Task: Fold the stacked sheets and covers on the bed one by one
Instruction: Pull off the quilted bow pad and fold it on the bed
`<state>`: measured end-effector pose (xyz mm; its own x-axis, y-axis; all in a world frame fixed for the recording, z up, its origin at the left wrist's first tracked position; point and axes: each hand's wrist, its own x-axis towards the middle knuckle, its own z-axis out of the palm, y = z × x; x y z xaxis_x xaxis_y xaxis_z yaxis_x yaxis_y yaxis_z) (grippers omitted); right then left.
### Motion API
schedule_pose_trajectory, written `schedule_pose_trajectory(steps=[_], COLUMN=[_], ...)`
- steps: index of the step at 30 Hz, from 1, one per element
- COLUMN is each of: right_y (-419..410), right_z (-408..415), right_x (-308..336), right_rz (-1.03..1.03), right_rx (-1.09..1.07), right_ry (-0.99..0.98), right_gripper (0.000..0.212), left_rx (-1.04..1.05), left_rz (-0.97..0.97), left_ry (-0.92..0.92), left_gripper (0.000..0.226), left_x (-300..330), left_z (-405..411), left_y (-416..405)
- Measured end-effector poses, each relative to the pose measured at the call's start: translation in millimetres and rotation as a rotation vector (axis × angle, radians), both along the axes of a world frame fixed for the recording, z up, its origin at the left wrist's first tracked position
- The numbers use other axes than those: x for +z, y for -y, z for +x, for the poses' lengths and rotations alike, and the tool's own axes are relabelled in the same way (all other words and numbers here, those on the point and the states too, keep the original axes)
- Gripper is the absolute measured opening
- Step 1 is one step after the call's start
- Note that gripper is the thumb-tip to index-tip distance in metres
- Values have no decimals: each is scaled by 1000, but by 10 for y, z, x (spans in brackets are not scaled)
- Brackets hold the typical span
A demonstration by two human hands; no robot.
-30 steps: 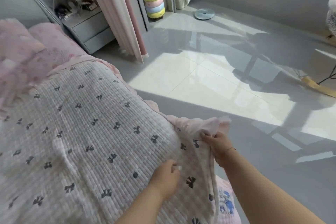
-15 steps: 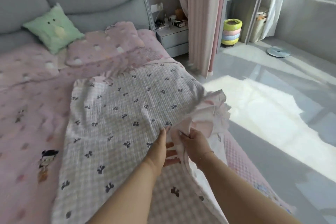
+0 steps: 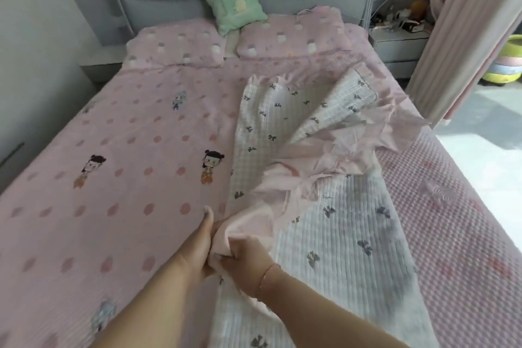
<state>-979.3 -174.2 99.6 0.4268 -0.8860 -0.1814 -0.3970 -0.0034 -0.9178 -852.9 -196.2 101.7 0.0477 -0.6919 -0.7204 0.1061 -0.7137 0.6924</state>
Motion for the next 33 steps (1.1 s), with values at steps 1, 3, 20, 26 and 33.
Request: schedule_pose_trajectory(steps=[1,3,20,26,33], right_y=[-97,-289,-331,-145,-100], right_z=[139,326,-507,-1453,-2437], right_x=[-112,-312,-1080,-1448,-1612], right_rz=[41,108,231,340,485], right_rx=[54,153,-32,-173,-493], right_ry=[-28,-120,-618,-940,-1159], right_gripper=[24,24,13,27,46], left_rx=[12,27,-207,-374,-422], left_rz=[36,108,139,242,292], left_ry=[19,43,470,766,805], left_gripper=[84,88,34,17,60], left_x=[-121,-355,-1246,-1506,-1465], left_z=[146,354,165,322,10], left_y=[-112,-344,-790,-981,-710])
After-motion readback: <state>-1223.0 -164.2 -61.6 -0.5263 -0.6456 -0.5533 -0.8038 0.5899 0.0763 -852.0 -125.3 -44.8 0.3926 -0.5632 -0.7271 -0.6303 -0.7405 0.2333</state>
